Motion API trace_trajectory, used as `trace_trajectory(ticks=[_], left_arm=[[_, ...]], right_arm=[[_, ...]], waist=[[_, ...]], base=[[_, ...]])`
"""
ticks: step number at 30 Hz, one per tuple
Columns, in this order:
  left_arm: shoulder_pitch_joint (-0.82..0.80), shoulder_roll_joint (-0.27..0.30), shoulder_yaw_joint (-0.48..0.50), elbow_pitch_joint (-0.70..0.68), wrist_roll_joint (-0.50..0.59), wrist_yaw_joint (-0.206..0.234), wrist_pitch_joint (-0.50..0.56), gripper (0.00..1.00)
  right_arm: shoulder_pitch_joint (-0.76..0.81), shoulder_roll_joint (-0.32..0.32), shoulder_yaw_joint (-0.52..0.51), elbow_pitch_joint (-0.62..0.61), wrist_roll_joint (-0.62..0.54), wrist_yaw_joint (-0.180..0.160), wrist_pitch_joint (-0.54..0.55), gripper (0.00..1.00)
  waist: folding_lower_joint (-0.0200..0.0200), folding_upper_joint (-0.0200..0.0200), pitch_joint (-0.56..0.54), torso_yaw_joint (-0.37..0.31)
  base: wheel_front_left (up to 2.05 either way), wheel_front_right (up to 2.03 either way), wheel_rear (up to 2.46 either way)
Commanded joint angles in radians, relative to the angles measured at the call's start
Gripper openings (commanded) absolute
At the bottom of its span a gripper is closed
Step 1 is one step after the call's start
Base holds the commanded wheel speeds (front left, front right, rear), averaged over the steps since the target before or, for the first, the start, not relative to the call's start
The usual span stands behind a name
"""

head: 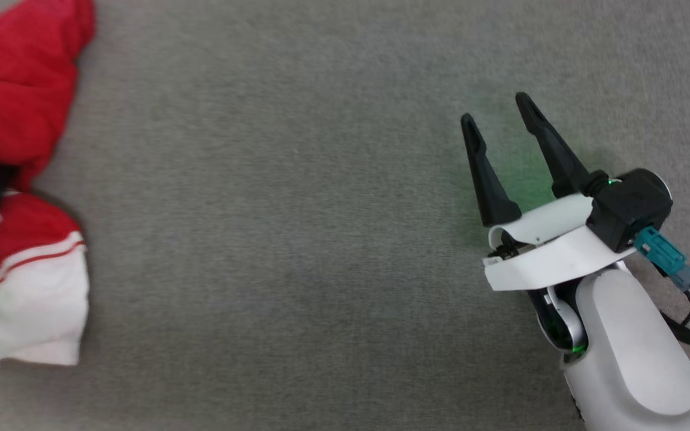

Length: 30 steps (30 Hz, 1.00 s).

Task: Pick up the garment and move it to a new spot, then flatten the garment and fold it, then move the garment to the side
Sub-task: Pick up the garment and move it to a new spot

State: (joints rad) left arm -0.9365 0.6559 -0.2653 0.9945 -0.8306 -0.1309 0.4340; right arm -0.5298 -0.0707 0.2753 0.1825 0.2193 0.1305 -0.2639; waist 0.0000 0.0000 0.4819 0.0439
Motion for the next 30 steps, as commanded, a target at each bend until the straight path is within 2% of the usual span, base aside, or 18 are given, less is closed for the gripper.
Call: trace_trajectory(ticks=[1, 4, 5, 6, 7, 8, 10, 15, 23, 30], left_arm=[[0.007, -0.022, -0.02, 0.032, -0.005, 0.002, 0.014, 1.0], [0.006, -0.046, -0.042, 0.066, -0.016, 0.002, 0.035, 1.0], [0.008, -0.057, -0.049, 0.069, -0.025, 0.002, 0.041, 0.87], [0.01, -0.068, -0.058, 0.066, -0.033, 0.002, 0.045, 0.49], [0.013, -0.076, -0.064, 0.062, -0.044, -0.001, 0.04, 0.33], [0.015, -0.082, -0.07, 0.057, -0.051, -0.002, 0.026, 0.0], [0.016, -0.083, -0.075, 0.056, -0.054, -0.002, 0.008, 0.0], [0.012, -0.058, -0.065, 0.089, -0.065, -0.002, -0.123, 0.0], [-0.011, 0.029, -0.094, 0.071, -0.031, 0.001, -0.39, 0.0], [-0.036, 0.044, -0.194, -0.058, -0.016, 0.001, -0.525, 0.0]], right_arm=[[-0.023, 0.002, 0.008, -0.009, -0.008, 0.0, 0.0, 1.0], [-0.037, 0.005, 0.014, -0.019, -0.011, 0.0, 0.0, 1.0], [-0.037, 0.006, 0.017, -0.022, -0.009, 0.0, 0.0, 1.0], [-0.036, 0.007, 0.021, -0.024, -0.008, 0.0, 0.0, 1.0], [-0.036, 0.007, 0.023, -0.024, -0.006, 0.0, 0.0, 1.0], [-0.033, 0.007, 0.027, -0.024, -0.005, 0.0, 0.0, 1.0], [-0.03, 0.008, 0.03, -0.022, -0.004, 0.0, 0.0, 1.0], [-0.008, 0.002, 0.047, 0.001, 0.001, 0.0, 0.0, 1.0], [0.039, -0.004, 0.06, 0.033, 0.03, 0.0, 0.0, 1.0], [0.102, 0.001, 0.026, 0.036, 0.057, 0.0, 0.0, 1.0]], waist=[[0.0, 0.0, 0.083, -0.073], [0.0, 0.0, 0.093, -0.075], [0.0, 0.0, 0.092, -0.075], [0.0, 0.0, 0.09, -0.073], [0.0, 0.0, 0.085, -0.07], [0.0, 0.0, 0.078, -0.066], [0.0, 0.0, 0.07, -0.062], [0.0, 0.0, -0.005, -0.045], [0.0, 0.0, -0.164, -0.039], [0.0, 0.0, -0.244, -0.056]], base=[[0.0, 0.0, 0.0], [0.0, 0.0, 0.0], [0.0, 0.0, 0.0], [0.0, 0.0, 0.0], [0.0, 0.0, 0.0], [0.0, 0.0, 0.0], [0.0, 0.0, 0.0], [0.0, 0.0, 0.0], [0.0, 0.0, 0.0], [0.0, 0.0, 0.0]])
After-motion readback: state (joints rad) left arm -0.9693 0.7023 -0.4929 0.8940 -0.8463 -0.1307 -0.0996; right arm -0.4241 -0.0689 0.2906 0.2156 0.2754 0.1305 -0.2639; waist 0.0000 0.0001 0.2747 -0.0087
